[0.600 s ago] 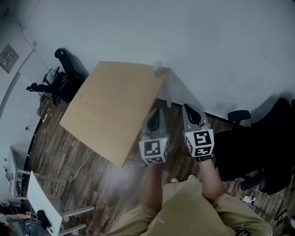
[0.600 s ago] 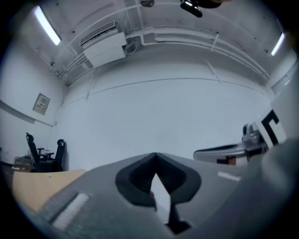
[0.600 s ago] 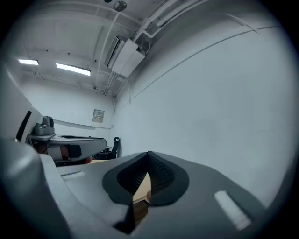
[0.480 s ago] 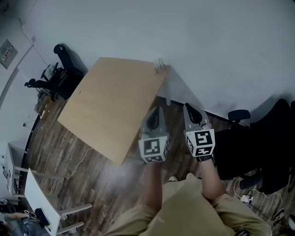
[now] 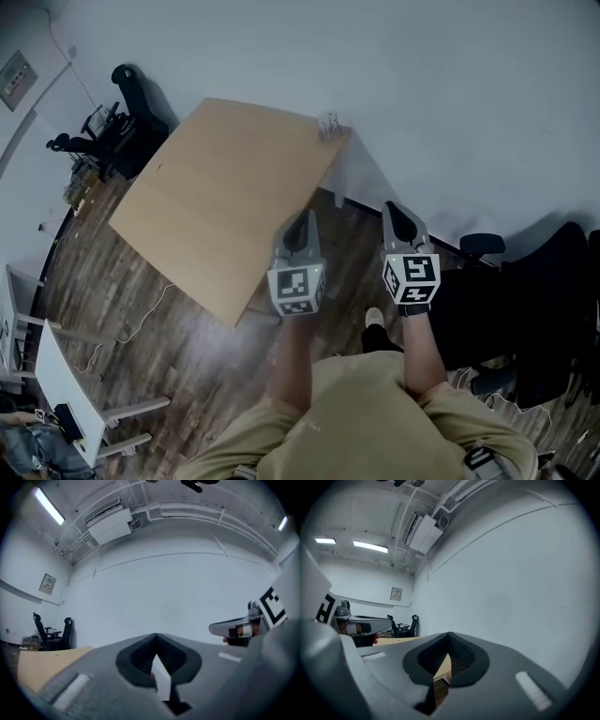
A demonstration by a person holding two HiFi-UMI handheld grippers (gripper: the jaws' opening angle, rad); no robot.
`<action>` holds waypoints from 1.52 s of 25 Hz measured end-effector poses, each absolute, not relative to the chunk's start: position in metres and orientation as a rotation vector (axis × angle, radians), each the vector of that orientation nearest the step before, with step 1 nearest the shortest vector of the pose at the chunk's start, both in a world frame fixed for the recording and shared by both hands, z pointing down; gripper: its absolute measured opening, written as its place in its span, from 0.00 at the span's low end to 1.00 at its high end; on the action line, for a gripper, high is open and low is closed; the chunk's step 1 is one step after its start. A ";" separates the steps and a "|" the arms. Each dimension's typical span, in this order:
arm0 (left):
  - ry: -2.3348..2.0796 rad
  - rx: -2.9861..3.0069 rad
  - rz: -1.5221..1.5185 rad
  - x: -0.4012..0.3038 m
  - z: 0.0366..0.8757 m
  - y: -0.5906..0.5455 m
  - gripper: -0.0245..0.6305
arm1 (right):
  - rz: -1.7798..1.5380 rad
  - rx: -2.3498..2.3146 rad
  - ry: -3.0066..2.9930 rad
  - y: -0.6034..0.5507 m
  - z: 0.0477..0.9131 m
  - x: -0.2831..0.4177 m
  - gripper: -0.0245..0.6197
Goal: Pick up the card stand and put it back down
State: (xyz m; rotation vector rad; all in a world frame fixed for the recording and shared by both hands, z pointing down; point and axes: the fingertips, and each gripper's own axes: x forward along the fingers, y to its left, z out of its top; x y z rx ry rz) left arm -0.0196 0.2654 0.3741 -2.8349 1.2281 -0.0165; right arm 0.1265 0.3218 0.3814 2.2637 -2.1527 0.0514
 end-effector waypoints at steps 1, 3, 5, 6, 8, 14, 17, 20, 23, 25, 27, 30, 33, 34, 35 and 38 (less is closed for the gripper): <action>1.240 -2.827 -0.013 -0.016 0.375 0.258 0.04 | 0.058 2.269 -2.158 0.315 0.384 0.136 0.04; 1.267 -2.813 -0.020 -0.004 0.382 0.240 0.04 | 0.063 2.270 -2.169 0.299 0.389 0.158 0.04; 1.284 -2.806 -0.028 0.015 0.388 0.221 0.04 | 0.055 2.254 -2.192 0.280 0.390 0.184 0.04; 1.293 -2.803 -0.029 0.026 0.390 0.212 0.04 | 0.049 2.243 -2.207 0.270 0.389 0.197 0.04; 1.312 -2.793 -0.034 0.050 0.387 0.194 0.04 | 0.044 2.227 -2.239 0.248 0.385 0.225 0.04; 1.402 -2.773 -0.073 0.114 0.388 0.158 0.04 | 0.093 2.174 -2.320 0.206 0.385 0.296 0.04; 1.428 -2.761 -0.125 0.126 0.398 0.145 0.04 | 0.148 2.159 -2.344 0.187 0.401 0.317 0.04; 1.456 -2.763 -0.170 0.129 0.414 0.123 0.04 | 0.208 2.137 -2.372 0.160 0.420 0.327 0.04; 1.480 -2.774 -0.190 0.128 0.423 0.106 0.04 | 0.238 2.109 -2.399 0.141 0.426 0.326 0.04; 1.461 -2.785 -0.186 0.130 0.426 0.092 0.04 | 0.242 2.090 -2.417 0.126 0.428 0.323 0.04; 1.438 -2.794 -0.179 0.133 0.428 0.072 0.04 | 0.234 2.068 -2.428 0.108 0.430 0.318 0.04; 1.381 -2.815 -0.146 0.143 0.432 0.034 0.04 | 0.206 2.065 -2.417 0.075 0.433 0.320 0.04; 1.315 -2.838 -0.093 0.157 0.428 -0.007 0.04 | 0.161 2.077 -2.397 0.042 0.425 0.327 0.04; 1.293 -2.843 -0.074 0.163 0.423 -0.023 0.04 | 0.145 2.079 -2.396 0.028 0.418 0.329 0.04; 1.272 -2.847 -0.060 0.169 0.418 -0.040 0.04 | 0.131 2.081 -2.397 0.014 0.411 0.330 0.04; 1.204 -2.854 -0.021 0.183 0.402 -0.085 0.04 | 0.084 2.083 -2.380 -0.023 0.394 0.335 0.04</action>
